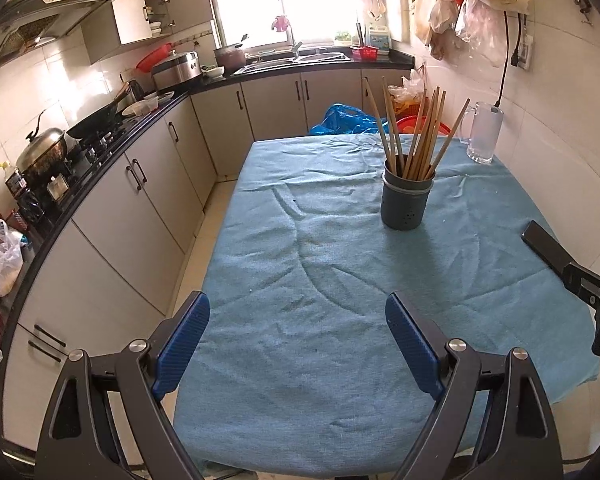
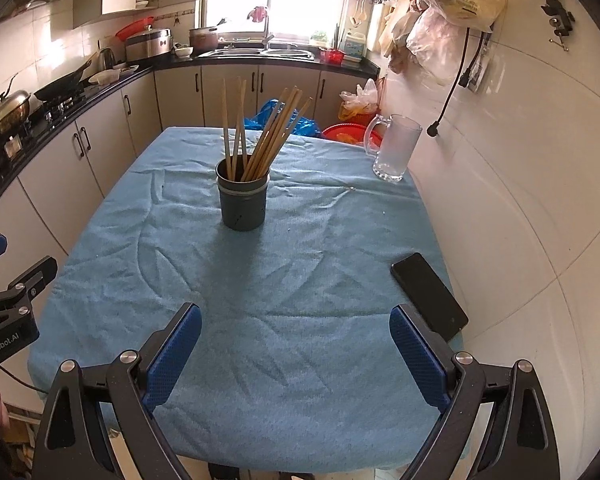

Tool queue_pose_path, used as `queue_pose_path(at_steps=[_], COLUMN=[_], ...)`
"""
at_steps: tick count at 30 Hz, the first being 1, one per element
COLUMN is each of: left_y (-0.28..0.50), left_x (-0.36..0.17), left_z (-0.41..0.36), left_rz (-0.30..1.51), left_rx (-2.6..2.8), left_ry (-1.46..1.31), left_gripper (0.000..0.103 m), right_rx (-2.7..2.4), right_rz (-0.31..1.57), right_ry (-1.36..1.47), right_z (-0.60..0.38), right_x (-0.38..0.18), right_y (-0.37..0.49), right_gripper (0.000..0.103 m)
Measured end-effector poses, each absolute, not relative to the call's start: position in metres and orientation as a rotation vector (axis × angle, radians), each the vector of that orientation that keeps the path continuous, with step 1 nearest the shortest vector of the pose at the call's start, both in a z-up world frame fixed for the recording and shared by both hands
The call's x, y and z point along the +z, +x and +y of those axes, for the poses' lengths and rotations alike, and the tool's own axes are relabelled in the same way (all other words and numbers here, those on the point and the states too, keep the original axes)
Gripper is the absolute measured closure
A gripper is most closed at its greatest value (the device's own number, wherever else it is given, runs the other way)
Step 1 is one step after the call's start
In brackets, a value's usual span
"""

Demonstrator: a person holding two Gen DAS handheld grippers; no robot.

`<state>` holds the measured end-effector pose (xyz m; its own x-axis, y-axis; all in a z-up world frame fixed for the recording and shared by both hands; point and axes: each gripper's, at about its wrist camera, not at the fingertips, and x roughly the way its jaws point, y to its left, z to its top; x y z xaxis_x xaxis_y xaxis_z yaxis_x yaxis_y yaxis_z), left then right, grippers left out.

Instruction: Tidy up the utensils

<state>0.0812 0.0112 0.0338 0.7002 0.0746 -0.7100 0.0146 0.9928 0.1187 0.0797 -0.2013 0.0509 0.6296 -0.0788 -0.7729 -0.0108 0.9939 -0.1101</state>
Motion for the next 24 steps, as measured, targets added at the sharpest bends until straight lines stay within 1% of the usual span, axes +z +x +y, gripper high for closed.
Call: queue_pose_path(at_steps=[24], left_y=[0.072], left_x=[0.034], left_z=[0.004], left_rz=[0.781], left_rx=[-0.006], left_ry=[0.144], left_gripper=[0.014], right_rx=[-0.066], right_rz=[0.905], right_ry=[-0.085], right_z=[-0.202], right_x=[0.048], right_y=[0.067], right_gripper=[0.006])
